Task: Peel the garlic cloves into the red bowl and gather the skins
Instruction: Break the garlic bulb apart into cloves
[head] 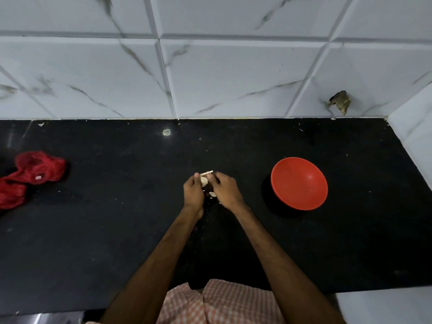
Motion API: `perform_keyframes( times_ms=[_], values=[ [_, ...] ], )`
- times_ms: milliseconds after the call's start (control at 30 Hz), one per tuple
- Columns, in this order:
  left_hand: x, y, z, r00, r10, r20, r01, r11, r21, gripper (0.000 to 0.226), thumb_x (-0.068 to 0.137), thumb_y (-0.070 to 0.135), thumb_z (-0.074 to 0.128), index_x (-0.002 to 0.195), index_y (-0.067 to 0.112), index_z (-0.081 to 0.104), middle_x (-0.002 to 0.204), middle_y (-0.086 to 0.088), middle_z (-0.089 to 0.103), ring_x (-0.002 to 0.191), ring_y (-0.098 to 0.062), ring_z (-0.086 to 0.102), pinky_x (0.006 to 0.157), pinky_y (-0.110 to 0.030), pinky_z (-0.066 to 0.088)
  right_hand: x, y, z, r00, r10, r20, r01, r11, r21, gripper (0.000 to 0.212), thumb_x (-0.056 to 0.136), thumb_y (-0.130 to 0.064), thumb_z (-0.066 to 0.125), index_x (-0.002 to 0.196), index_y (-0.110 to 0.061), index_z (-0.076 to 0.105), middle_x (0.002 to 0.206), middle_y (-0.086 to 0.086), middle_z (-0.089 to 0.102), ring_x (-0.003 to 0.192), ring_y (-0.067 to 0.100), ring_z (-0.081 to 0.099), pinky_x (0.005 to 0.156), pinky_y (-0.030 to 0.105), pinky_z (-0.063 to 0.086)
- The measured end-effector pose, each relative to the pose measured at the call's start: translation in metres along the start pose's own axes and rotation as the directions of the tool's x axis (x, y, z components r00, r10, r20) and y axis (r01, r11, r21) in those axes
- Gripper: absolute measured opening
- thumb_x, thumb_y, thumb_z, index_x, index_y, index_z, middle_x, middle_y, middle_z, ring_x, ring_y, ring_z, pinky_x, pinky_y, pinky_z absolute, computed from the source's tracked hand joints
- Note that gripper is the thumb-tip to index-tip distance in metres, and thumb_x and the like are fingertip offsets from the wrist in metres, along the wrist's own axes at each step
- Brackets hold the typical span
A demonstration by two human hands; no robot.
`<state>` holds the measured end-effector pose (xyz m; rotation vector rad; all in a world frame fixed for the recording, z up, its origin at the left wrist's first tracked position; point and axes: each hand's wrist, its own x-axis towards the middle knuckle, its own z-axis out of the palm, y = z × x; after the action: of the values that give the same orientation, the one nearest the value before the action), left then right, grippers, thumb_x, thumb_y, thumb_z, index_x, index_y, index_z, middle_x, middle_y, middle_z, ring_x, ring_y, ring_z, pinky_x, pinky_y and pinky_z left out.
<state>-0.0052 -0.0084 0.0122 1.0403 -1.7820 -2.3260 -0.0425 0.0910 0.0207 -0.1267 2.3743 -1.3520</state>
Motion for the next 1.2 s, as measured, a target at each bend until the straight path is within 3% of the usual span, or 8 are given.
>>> perform_keyframes(
  times_ms=[100, 233, 500, 700, 867, 967, 1067, 1200],
  values=[
    [0.001, 0.000, 0.001, 0.998, -0.010, -0.068, 0.011, 1.000, 0.001, 0.036, 0.109, 0.021, 0.035, 0.096, 0.000, 0.060, 0.073, -0.009, 0.056, 0.059, -0.015, 0.051, 0.046, -0.022, 0.045, 0.001, 0.007, -0.008, 0.998, -0.025, -0.060, 0.023, 0.999, -0.037, 0.012, 0.097, -0.022, 0.063, 0.095, -0.014, 0.070, 0.085, -0.003, 0.070, 0.074, 0.006, 0.063, 0.062, 0.011, 0.047],
    [0.001, -0.001, -0.006, 0.996, -0.039, -0.086, 0.036, 0.999, -0.032, 0.031, 0.109, 0.020, 0.036, 0.091, 0.005, 0.056, 0.071, -0.006, 0.054, 0.052, -0.010, 0.053, 0.042, -0.021, 0.042, 0.000, 0.017, -0.008, 0.999, 0.005, -0.039, -0.009, 0.994, -0.105, 0.008, 0.095, -0.015, 0.064, 0.091, -0.012, 0.071, 0.080, 0.002, 0.072, 0.064, 0.015, 0.069, 0.054, 0.029, 0.056],
    [-0.003, -0.002, -0.013, 0.996, -0.084, 0.026, 0.085, 0.996, -0.020, 0.023, 0.106, 0.007, 0.039, 0.110, -0.001, 0.060, 0.092, -0.010, 0.063, 0.073, -0.015, 0.061, 0.054, -0.022, 0.052, -0.005, 0.019, -0.012, 1.000, 0.007, -0.017, -0.013, 0.901, -0.434, 0.015, 0.097, -0.024, 0.063, 0.096, -0.011, 0.070, 0.090, 0.006, 0.069, 0.084, 0.021, 0.066, 0.069, 0.029, 0.045],
    [-0.007, 0.003, -0.011, 0.999, -0.045, 0.006, 0.045, 0.995, -0.092, 0.012, 0.099, 0.002, 0.055, 0.108, 0.004, 0.062, 0.094, -0.010, 0.071, 0.082, -0.017, 0.069, 0.061, -0.021, 0.058, -0.007, 0.017, -0.014, 1.000, -0.021, 0.006, 0.021, 0.854, -0.519, 0.034, 0.096, -0.030, 0.065, 0.125, -0.013, 0.063, 0.116, 0.007, 0.068, 0.107, 0.024, 0.065, 0.085, 0.035, 0.051],
    [-0.005, -0.001, -0.008, 0.997, -0.080, 0.010, 0.081, 0.996, -0.030, 0.013, 0.095, 0.002, 0.059, 0.103, 0.003, 0.070, 0.099, -0.016, 0.072, 0.090, -0.026, 0.068, 0.075, -0.035, 0.059, -0.008, 0.001, -0.006, 0.998, -0.064, 0.010, 0.064, 0.944, -0.324, 0.037, 0.100, -0.050, 0.050, 0.105, -0.015, 0.061, 0.100, 0.003, 0.066, 0.088, 0.017, 0.064, 0.076, 0.037, 0.053],
    [-0.005, 0.001, -0.008, 0.994, -0.109, 0.014, 0.110, 0.993, -0.042, 0.016, 0.096, 0.001, 0.055, 0.104, 0.001, 0.069, 0.102, -0.019, 0.070, 0.089, -0.027, 0.066, 0.072, -0.036, 0.056, -0.010, -0.005, 0.000, 0.998, -0.069, 0.008, 0.069, 0.970, -0.233, 0.033, 0.101, -0.048, 0.049, 0.100, -0.017, 0.059, 0.091, 0.001, 0.066, 0.080, 0.013, 0.065, 0.068, 0.033, 0.054],
    [-0.006, 0.005, -0.008, 0.989, -0.131, 0.068, 0.136, 0.988, -0.075, 0.018, 0.100, 0.005, 0.050, 0.105, 0.003, 0.067, 0.098, -0.015, 0.069, 0.086, -0.024, 0.062, 0.072, -0.036, 0.051, -0.010, -0.006, 0.001, 1.000, -0.026, -0.017, 0.025, 0.998, -0.054, 0.030, 0.103, -0.041, 0.051, 0.110, -0.016, 0.064, 0.097, -0.003, 0.069, 0.085, 0.006, 0.066, 0.070, 0.022, 0.052],
    [-0.005, 0.009, -0.007, 0.979, -0.157, 0.129, 0.170, 0.981, -0.091, 0.025, 0.100, 0.011, 0.051, 0.115, -0.003, 0.065, 0.097, -0.015, 0.069, 0.083, -0.022, 0.065, 0.072, -0.036, 0.052, -0.012, -0.008, 0.004, 1.000, 0.013, 0.005, -0.014, 0.999, 0.045, 0.033, 0.104, -0.044, 0.044, 0.120, -0.023, 0.064, 0.103, -0.008, 0.068, 0.093, 0.004, 0.066, 0.081, 0.023, 0.053]
  ],
)
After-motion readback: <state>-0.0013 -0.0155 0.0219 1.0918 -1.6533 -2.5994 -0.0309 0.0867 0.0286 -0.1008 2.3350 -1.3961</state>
